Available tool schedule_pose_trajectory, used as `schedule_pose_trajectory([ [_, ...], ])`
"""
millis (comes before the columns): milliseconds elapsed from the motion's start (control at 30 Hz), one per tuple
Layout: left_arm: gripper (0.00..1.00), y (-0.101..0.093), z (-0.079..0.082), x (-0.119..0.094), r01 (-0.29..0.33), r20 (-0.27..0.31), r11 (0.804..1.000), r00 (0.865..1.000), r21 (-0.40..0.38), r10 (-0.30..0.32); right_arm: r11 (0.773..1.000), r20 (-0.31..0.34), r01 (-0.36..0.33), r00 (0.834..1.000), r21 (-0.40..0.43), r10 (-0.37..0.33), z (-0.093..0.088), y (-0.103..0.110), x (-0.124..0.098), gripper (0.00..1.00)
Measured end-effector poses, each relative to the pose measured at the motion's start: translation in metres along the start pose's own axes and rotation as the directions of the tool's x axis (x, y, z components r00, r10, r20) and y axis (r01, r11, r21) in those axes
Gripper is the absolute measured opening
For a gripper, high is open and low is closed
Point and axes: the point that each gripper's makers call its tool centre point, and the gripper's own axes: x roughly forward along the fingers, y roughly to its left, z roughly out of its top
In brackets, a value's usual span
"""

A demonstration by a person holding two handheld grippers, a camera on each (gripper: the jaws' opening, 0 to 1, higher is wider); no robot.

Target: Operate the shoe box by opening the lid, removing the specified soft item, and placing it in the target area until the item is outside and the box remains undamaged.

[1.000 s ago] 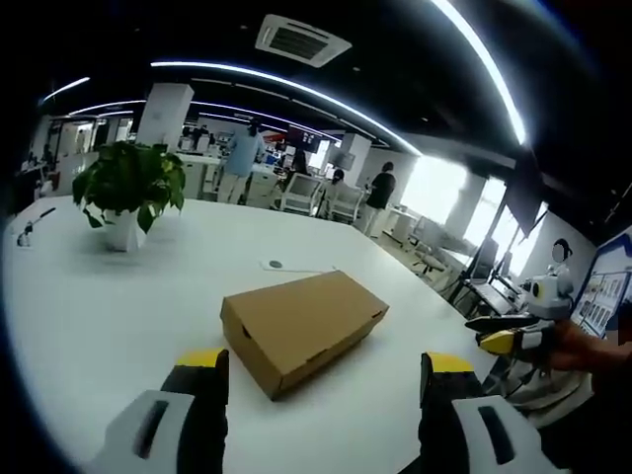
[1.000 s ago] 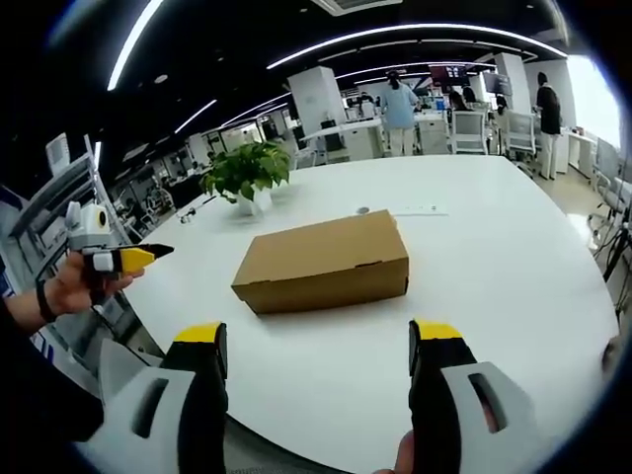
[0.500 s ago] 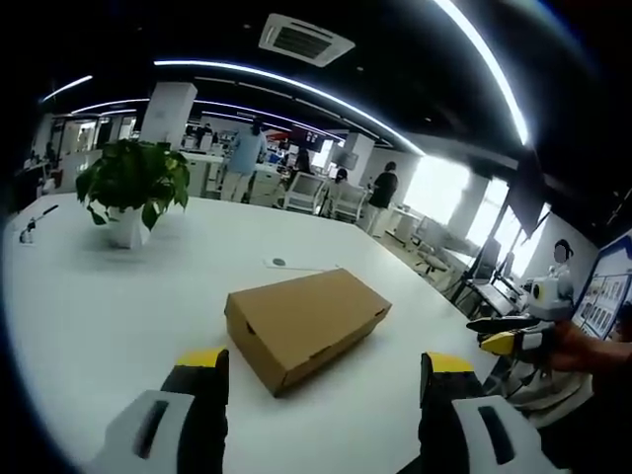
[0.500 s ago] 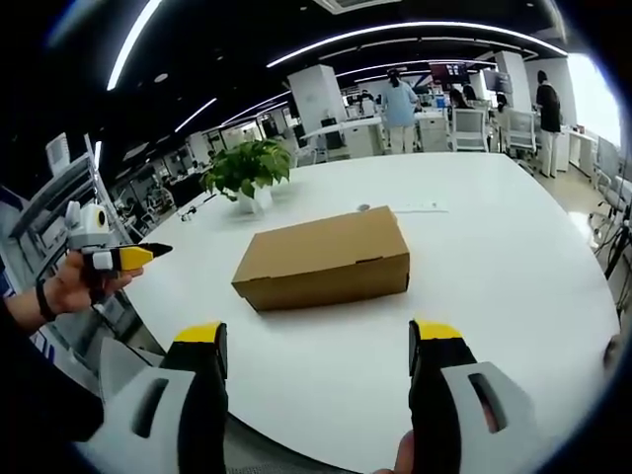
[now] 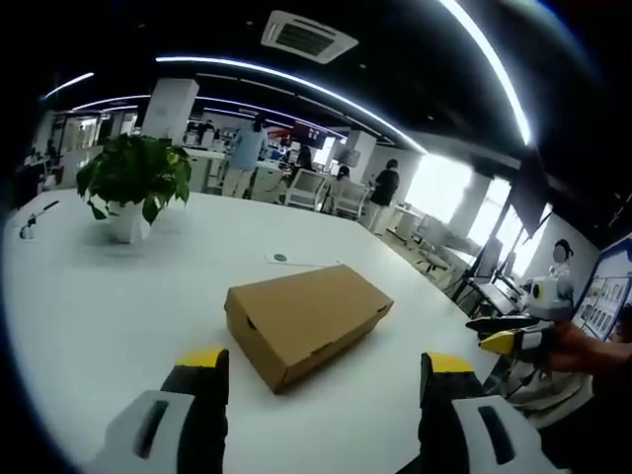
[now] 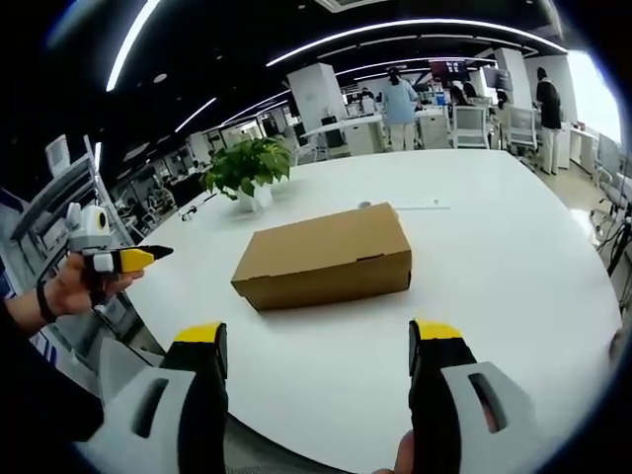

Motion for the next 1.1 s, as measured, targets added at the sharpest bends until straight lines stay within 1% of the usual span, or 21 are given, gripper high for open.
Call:
schedule_pose_trajectory([
  [100, 0.81, 0.001, -0.002, 0.001, 0.0, -0.006, 1.0, 1.0, -0.003, 0.0, 1.0, 0.001, -0.005, 1.0, 0.006, 0.005, 0.001, 0.0, 0.003, 0.71],
  [267, 0.81, 0.002, -0.005, 0.005, -0.001, -0.027, 1.0, 1.0, 0.012, 0.001, 1.0, 0.004, -0.015, 1.0, 0.007, 0.015, 0.004, -0.003, 0.01, 0.71],
  [367, 0.81, 0.004, -0.006, 0.009, -0.002, -0.032, 1.0, 0.999, 0.011, 0.002, 1.0, -0.013, -0.017, 1.0, 0.002, 0.017, 0.0, -0.009, 0.017, 0.7],
  [533, 0.8, 0.004, -0.011, 0.019, 0.003, -0.057, 1.0, 0.998, 0.017, -0.002, 1.0, -0.019, -0.025, 1.0, 0.017, 0.025, 0.001, -0.019, 0.03, 0.7],
  [700, 0.8, 0.004, -0.015, 0.035, 0.017, -0.084, 0.999, 0.996, 0.036, -0.014, 0.999, -0.041, -0.042, 0.998, 0.008, 0.042, 0.004, -0.029, 0.047, 0.7],
  [867, 0.8, 0.004, -0.019, 0.051, 0.028, -0.105, 0.999, 0.994, 0.043, -0.024, 0.999, -0.052, -0.054, 0.997, -0.003, 0.054, 0.015, -0.043, 0.068, 0.7],
  [1000, 0.8, 0.009, -0.021, 0.066, 0.032, -0.118, 0.999, 0.993, 0.042, -0.027, 0.998, -0.058, -0.062, 0.996, -0.009, 0.061, 0.024, -0.05, 0.082, 0.7],
  [1100, 0.8, 0.013, -0.022, 0.078, 0.036, -0.135, 0.998, 0.99, 0.052, -0.029, 0.998, -0.074, -0.067, 0.995, -0.018, 0.066, 0.028, -0.059, 0.096, 0.7],
])
